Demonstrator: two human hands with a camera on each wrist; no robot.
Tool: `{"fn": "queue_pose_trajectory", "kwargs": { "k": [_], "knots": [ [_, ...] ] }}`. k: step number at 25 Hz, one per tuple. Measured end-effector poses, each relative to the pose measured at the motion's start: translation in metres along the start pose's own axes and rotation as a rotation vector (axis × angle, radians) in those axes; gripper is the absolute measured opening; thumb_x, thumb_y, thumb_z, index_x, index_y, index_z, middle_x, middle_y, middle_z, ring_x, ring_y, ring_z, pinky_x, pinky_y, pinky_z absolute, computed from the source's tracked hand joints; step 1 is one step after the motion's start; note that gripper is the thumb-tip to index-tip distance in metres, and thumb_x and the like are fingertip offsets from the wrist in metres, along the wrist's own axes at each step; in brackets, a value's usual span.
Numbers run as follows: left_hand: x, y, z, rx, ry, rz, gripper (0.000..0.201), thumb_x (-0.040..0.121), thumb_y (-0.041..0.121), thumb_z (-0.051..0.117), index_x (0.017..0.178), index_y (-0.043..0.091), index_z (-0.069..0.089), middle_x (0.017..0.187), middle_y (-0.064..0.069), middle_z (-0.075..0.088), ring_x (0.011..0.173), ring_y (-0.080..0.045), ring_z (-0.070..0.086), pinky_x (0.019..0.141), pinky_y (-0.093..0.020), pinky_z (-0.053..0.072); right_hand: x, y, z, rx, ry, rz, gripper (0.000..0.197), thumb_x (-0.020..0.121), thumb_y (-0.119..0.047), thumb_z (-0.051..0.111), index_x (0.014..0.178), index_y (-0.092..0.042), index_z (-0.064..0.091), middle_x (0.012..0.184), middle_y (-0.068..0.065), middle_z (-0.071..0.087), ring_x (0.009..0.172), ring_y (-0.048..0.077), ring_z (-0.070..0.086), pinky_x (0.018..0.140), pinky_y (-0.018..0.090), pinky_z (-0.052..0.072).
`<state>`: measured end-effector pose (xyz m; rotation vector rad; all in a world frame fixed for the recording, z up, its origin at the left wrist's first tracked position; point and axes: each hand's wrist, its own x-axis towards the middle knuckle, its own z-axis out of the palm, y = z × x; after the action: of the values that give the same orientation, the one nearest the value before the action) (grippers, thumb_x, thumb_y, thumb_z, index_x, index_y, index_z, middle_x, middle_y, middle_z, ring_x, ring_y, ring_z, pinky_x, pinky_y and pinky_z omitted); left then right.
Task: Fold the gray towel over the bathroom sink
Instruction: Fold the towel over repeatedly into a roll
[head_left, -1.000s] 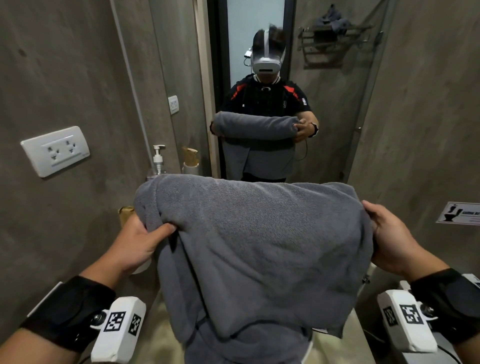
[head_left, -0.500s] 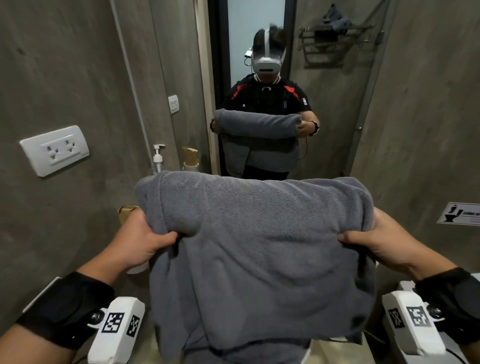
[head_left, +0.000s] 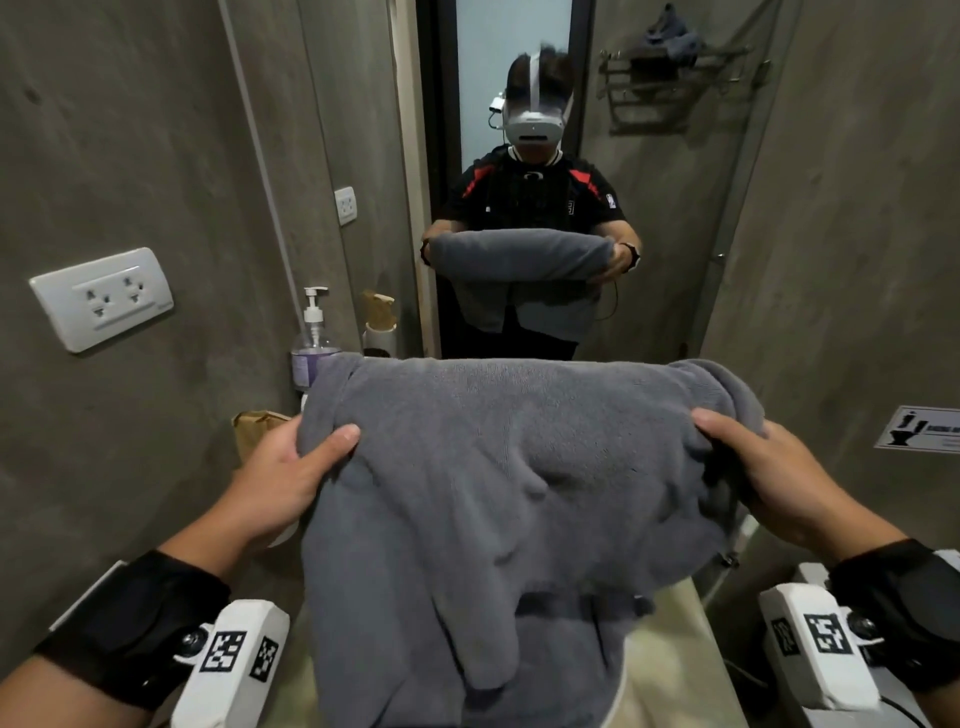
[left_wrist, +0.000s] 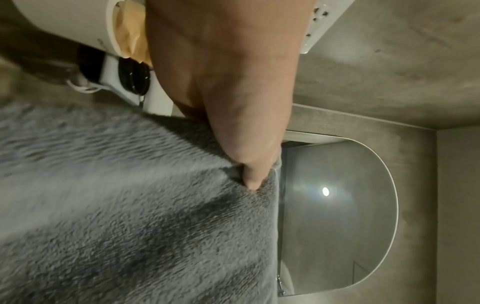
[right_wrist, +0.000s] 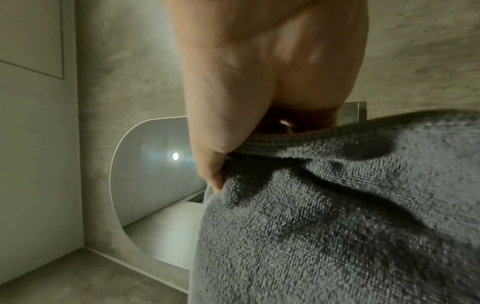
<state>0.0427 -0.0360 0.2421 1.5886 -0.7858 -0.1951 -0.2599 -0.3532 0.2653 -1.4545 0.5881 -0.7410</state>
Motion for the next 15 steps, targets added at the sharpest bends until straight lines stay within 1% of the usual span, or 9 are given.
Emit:
{"fn": "queue_pose_trajectory", "kwargs": {
  "k": [2, 4, 6, 7, 8, 10, 11, 13, 15],
  "knots": [
    [0.001, -0.004, 0.002, -0.141, 0.019, -0.102, 0.054, 0.074, 0.053, 0.073, 0.109, 0.013, 0.069, 0.102, 0.003, 0.078, 0.094, -0.01, 0.073, 0.074, -0.022, 0.058, 0.004, 0.005, 0.001, -0.024, 0.006, 0.003, 0.038, 0.084, -0.035, 0.069, 0.115, -0.013, 0.068, 0.11, 0.006, 0.076, 0.103, 0.018, 0.072, 0.094, 0.037, 0.052],
    [0.001, -0.008, 0.0, -0.211, -0.028, -0.14, 0.079, 0.055, 0.062, 0.088, 0.112, 0.01, 0.068, 0.104, -0.003, 0.078, 0.094, -0.015, 0.074, 0.072, -0.023, 0.059, 0.007, 0.013, 0.001, -0.073, 0.039, -0.038, 0.044, 0.089, -0.037, 0.067, 0.128, -0.019, 0.06, 0.118, -0.002, 0.072, 0.109, 0.007, 0.068, 0.097, 0.029, 0.049],
    [-0.001, -0.013, -0.003, -0.208, -0.086, -0.131, 0.089, 0.043, 0.051, 0.097, 0.115, 0.009, 0.066, 0.107, -0.006, 0.077, 0.097, -0.019, 0.074, 0.073, -0.026, 0.059, 0.008, 0.017, 0.002, -0.165, 0.07, -0.09, 0.042, 0.091, -0.043, 0.063, 0.13, -0.028, 0.054, 0.118, -0.016, 0.066, 0.102, -0.012, 0.063, 0.088, 0.013, 0.048],
    [-0.001, -0.016, -0.003, -0.209, -0.097, -0.116, 0.082, 0.047, 0.04, 0.098, 0.116, 0.009, 0.066, 0.108, -0.007, 0.077, 0.098, -0.02, 0.074, 0.073, -0.025, 0.059, 0.008, 0.017, 0.003, -0.205, 0.074, -0.117, 0.037, 0.093, -0.045, 0.06, 0.127, -0.031, 0.054, 0.114, -0.019, 0.066, 0.098, -0.017, 0.061, 0.083, 0.008, 0.048],
    [-0.001, -0.019, -0.002, -0.214, -0.092, -0.101, 0.071, 0.055, 0.03, 0.094, 0.117, 0.008, 0.066, 0.11, -0.007, 0.076, 0.1, -0.019, 0.073, 0.073, -0.023, 0.058, 0.009, 0.019, 0.005, -0.235, 0.067, -0.138, 0.033, 0.094, -0.047, 0.057, 0.124, -0.033, 0.056, 0.111, -0.02, 0.069, 0.098, -0.017, 0.061, 0.083, 0.008, 0.048],
    [-0.001, -0.021, 0.004, -0.224, -0.032, -0.082, 0.054, 0.068, 0.018, 0.081, 0.119, 0.009, 0.065, 0.111, -0.006, 0.076, 0.1, -0.016, 0.073, 0.074, -0.022, 0.058, 0.008, 0.019, 0.007, -0.235, 0.0, -0.128, 0.032, 0.094, -0.049, 0.056, 0.124, -0.036, 0.058, 0.113, -0.024, 0.07, 0.106, -0.01, 0.063, 0.092, 0.018, 0.05],
    [0.0, -0.023, 0.005, -0.237, 0.011, -0.077, 0.047, 0.073, 0.014, 0.077, 0.119, 0.01, 0.064, 0.109, -0.004, 0.077, 0.098, -0.014, 0.073, 0.074, -0.021, 0.058, 0.007, 0.019, 0.007, -0.209, -0.072, -0.11, 0.035, 0.093, -0.044, 0.061, 0.127, -0.035, 0.057, 0.118, -0.022, 0.07, 0.11, -0.004, 0.064, 0.094, 0.023, 0.052],
    [0.001, -0.025, 0.004, -0.268, 0.086, -0.072, 0.035, 0.082, 0.004, 0.07, 0.116, 0.012, 0.063, 0.099, 0.002, 0.078, 0.09, -0.009, 0.073, 0.071, -0.02, 0.058, 0.005, 0.019, 0.005, -0.222, -0.238, -0.112, 0.057, 0.084, -0.015, 0.075, 0.134, -0.029, 0.052, 0.126, -0.011, 0.068, 0.116, 0.004, 0.064, 0.096, 0.024, 0.054],
    [0.002, -0.024, 0.0, -0.261, 0.112, -0.063, 0.029, 0.088, -0.005, 0.063, 0.112, 0.012, 0.063, 0.092, 0.005, 0.079, 0.083, -0.006, 0.073, 0.069, -0.018, 0.058, 0.002, 0.018, 0.002, -0.315, -0.319, -0.09, 0.077, 0.073, 0.009, 0.078, 0.135, -0.026, 0.047, 0.129, -0.006, 0.065, 0.117, 0.003, 0.063, 0.095, 0.02, 0.052]
  ]
}}
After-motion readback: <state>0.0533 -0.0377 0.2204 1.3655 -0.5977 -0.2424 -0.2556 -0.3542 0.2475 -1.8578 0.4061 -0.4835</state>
